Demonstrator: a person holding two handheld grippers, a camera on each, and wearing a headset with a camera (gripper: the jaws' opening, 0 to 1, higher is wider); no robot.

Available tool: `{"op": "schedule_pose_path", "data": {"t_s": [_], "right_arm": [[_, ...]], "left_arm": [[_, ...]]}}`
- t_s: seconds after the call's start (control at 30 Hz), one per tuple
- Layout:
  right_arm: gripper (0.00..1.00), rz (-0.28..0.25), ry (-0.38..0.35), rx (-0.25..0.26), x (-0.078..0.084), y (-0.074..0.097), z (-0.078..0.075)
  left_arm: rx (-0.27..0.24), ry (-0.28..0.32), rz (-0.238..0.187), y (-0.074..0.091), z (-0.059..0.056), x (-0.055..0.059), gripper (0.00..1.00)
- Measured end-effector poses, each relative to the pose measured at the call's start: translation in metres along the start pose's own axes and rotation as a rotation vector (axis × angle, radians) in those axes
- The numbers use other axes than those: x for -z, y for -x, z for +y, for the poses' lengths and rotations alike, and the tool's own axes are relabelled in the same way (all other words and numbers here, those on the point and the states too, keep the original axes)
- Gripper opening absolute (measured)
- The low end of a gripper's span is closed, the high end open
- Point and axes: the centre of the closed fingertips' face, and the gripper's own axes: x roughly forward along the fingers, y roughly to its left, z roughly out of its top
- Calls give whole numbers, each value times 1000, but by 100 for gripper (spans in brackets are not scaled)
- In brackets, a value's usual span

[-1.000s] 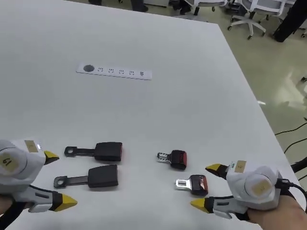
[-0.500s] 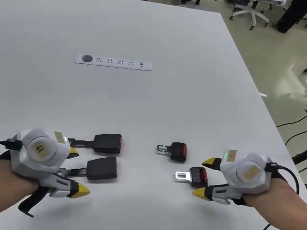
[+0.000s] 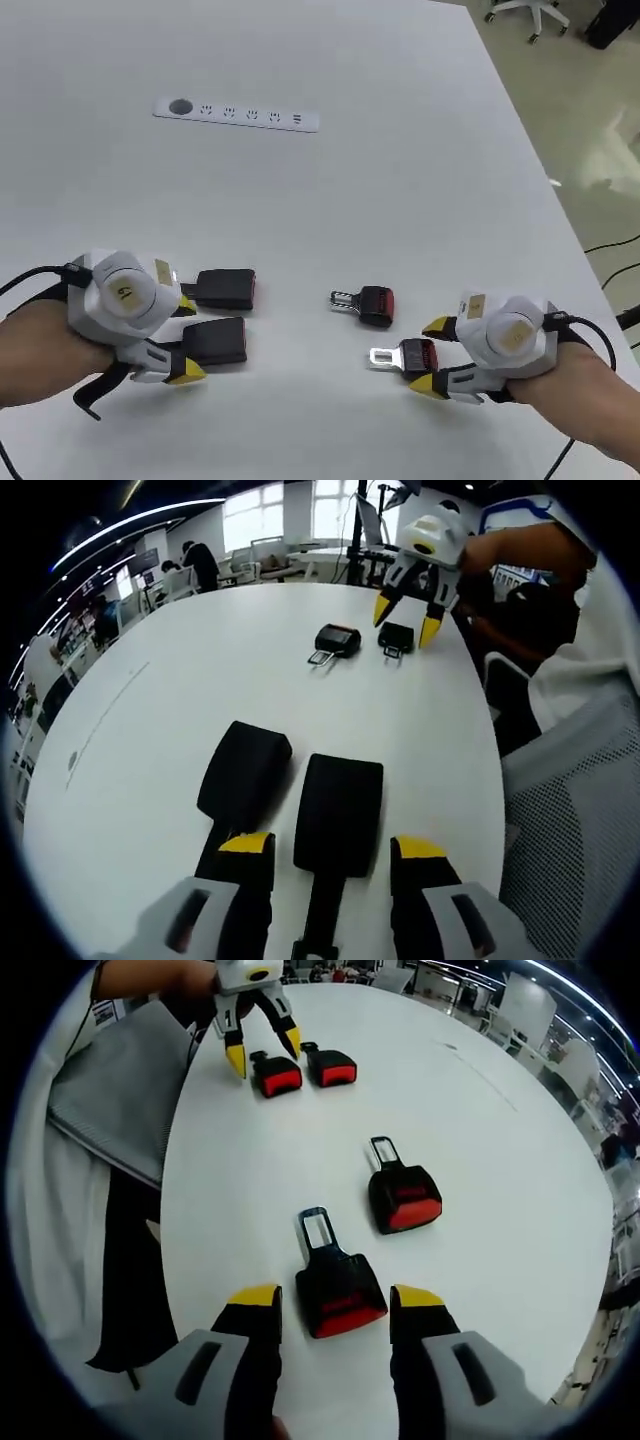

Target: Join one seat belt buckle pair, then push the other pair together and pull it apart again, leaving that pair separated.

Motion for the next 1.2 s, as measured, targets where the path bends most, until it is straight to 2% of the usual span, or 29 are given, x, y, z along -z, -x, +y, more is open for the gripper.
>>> {"op": "schedule_pose_path", "data": {"t_s": [0.07, 0.13, 0.2, 0.27, 0.3, 0.33, 0.43, 0.63, 0.7, 0.93, 1.07, 1.2], "right_arm": [[41, 5, 10, -10, -1, 0, 0], [41, 9, 17, -19, -1, -2, 0], [40, 16, 25, -35, 0, -4, 2], [41, 19, 41, -45, 0, -5, 2], [40, 23, 44, -48, 0, -5, 2], [40, 26, 46, -50, 0, -5, 2], [41, 42, 55, -64, 4, -6, 1], [38, 48, 71, -90, 5, -9, 1], [36, 48, 77, -95, 6, -9, -2], [34, 80, 136, -120, 7, -8, -1], [34, 94, 142, -120, 8, -8, -2], [34, 91, 143, -117, 8, -8, -2]], "left_arm": [[14, -28, 8, -4, 1, 1, 43], [27, -44, 16, -3, -2, -4, 41], [34, -49, 22, -6, -1, -4, 39], [56, -81, 27, -9, 1, 0, 36], [63, -80, 31, -7, -5, -5, 35], [67, -80, 35, -8, -6, -6, 35], [72, -102, 60, -9, -8, -7, 35], [95, -151, 66, -8, -10, -10, 35], [107, -198, 64, -8, -11, -9, 35], [122, -224, 88, -10, -11, -7, 34], [133, -237, 91, -12, -12, -7, 34], [144, -259, 112, -13, -11, -6, 34]]}}
